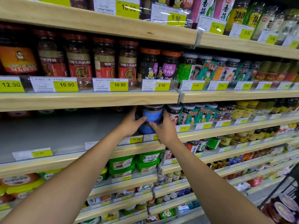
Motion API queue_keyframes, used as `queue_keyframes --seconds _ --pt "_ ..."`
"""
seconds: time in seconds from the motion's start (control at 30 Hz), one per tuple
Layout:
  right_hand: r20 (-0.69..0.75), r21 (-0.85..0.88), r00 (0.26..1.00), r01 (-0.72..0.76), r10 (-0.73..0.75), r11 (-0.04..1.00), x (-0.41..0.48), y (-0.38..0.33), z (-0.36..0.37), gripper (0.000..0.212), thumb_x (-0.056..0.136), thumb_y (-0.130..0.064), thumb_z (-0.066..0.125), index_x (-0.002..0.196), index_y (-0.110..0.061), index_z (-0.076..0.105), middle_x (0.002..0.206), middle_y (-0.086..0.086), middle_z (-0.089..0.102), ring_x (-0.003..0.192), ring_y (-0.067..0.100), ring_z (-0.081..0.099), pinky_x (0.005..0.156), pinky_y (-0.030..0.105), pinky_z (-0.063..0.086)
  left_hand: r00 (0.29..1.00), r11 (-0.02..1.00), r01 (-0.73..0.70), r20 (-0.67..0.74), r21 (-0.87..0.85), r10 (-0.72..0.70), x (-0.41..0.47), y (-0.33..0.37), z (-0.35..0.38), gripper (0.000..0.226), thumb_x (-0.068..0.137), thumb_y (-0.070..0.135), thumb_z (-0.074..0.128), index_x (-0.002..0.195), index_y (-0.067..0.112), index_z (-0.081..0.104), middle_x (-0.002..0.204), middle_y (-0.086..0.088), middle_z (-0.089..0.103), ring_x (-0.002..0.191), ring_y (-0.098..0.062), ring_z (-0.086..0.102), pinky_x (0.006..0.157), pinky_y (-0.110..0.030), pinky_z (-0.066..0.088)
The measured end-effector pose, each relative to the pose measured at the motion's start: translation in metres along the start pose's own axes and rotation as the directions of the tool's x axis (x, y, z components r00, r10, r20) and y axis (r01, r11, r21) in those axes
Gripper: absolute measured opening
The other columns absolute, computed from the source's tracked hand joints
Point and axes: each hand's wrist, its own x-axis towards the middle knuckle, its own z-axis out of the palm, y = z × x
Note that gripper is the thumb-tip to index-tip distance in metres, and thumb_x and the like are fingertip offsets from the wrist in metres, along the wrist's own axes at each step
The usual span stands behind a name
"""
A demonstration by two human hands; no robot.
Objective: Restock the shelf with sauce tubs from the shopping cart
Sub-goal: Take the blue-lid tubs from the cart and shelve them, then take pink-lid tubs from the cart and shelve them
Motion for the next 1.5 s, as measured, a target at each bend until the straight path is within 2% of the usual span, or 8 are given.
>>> queue_keyframes --seconds 0.23,0.3,0.43,0.67,0.93,1.03,1.17,1.5 --pt "0.003 0.016 1.000 -0.016 0.016 1.000 -0.002 0.005 0.005 0.072 0.080 -0.033 0.079 0.142 -0.022 0.044 0.130 -0.004 0.064 0.116 0.016 0.063 0.095 0.041 0.054 0.998 0.993 -0.055 -0.009 0.106 0.056 -0.024 0.041 -0.002 0.084 0.083 0.036 0.075 0.154 0.018 0.034 0.150 0.006 0.047 0.139 -0.013 0.044 0.114 -0.023 0.034" --pt "0.008 0.019 1.000 -0.022 0.022 1.000 -0.004 0.006 0.003 0.070 0.078 -0.030 0.081 0.138 -0.023 0.047 0.122 -0.004 0.067 0.102 0.013 0.069 0.088 0.041 0.058 0.997 0.990 -0.081 -0.006 0.119 0.083 -0.026 0.040 -0.002 0.078 0.089 0.013 0.076 0.154 0.014 0.034 0.143 0.012 0.044 0.134 -0.004 0.041 0.106 -0.006 0.029" --pt "0.025 -0.008 0.999 -0.046 0.046 0.999 -0.007 0.010 0.000 0.065 0.079 -0.020 0.083 0.135 -0.021 0.048 0.111 -0.002 0.070 0.073 0.004 0.071 0.073 0.037 0.061 0.992 0.984 -0.124 -0.005 0.125 0.126 -0.027 0.037 -0.002 0.080 0.087 0.001 0.076 0.154 0.013 0.033 0.142 0.010 0.045 0.132 -0.001 0.041 0.106 -0.004 0.029" --pt "0.020 -0.063 0.999 -0.038 0.040 0.997 -0.015 0.006 -0.002 0.068 0.084 -0.026 0.080 0.142 -0.023 0.045 0.132 -0.001 0.057 0.109 0.016 0.061 0.089 0.032 0.055 0.992 0.987 -0.122 -0.014 0.103 0.124 -0.038 0.039 -0.005 0.086 0.087 -0.002 0.075 0.158 0.011 0.028 0.142 0.012 0.045 0.132 0.000 0.042 0.098 0.004 0.028" --pt "-0.079 -0.175 0.996 -0.049 0.036 0.983 -0.046 -0.002 -0.006 0.061 0.088 -0.031 0.076 0.140 -0.016 0.049 0.125 0.000 0.052 0.110 0.007 0.049 0.098 0.026 0.047 0.996 0.957 -0.074 -0.030 0.279 0.086 -0.068 0.036 -0.010 0.098 0.086 0.030 0.078 0.162 0.024 0.015 0.165 0.000 0.029 0.150 -0.018 0.031 0.115 -0.030 0.032" --pt "-0.127 -0.224 0.992 -0.017 -0.012 0.975 -0.061 0.000 -0.011 0.051 0.087 -0.036 0.077 0.130 -0.020 0.054 0.120 -0.008 0.049 0.113 0.006 0.044 0.098 0.026 0.044 0.975 0.867 -0.138 -0.088 0.478 0.203 -0.084 0.045 -0.009 0.098 0.083 0.033 0.080 0.160 0.017 0.021 0.162 -0.008 0.033 0.148 -0.028 0.032 0.117 -0.041 0.032" --pt "-0.176 -0.323 0.983 -0.009 -0.050 0.946 -0.082 0.010 -0.027 0.067 0.087 -0.045 0.074 0.143 -0.022 0.046 0.145 -0.006 0.043 0.137 0.012 0.036 0.111 0.028 0.034 0.929 0.703 -0.233 -0.060 0.672 0.365 -0.107 0.053 0.010 0.089 0.088 0.043 0.073 0.157 0.008 0.030 0.163 -0.011 0.032 0.152 -0.032 0.024 0.124 -0.050 0.025" --pt "-0.215 -0.527 0.967 -0.234 0.138 0.817 -0.188 0.080 -0.148 0.080 0.087 -0.058 0.069 0.151 -0.020 0.037 0.156 0.002 0.035 0.144 0.022 0.031 0.114 0.045 0.039 0.899 0.575 -0.428 0.261 0.697 0.352 -0.162 0.080 0.154 0.084 0.099 0.054 0.052 0.164 0.021 0.010 0.171 -0.001 0.004 0.158 -0.023 -0.003 0.127 -0.049 0.014"
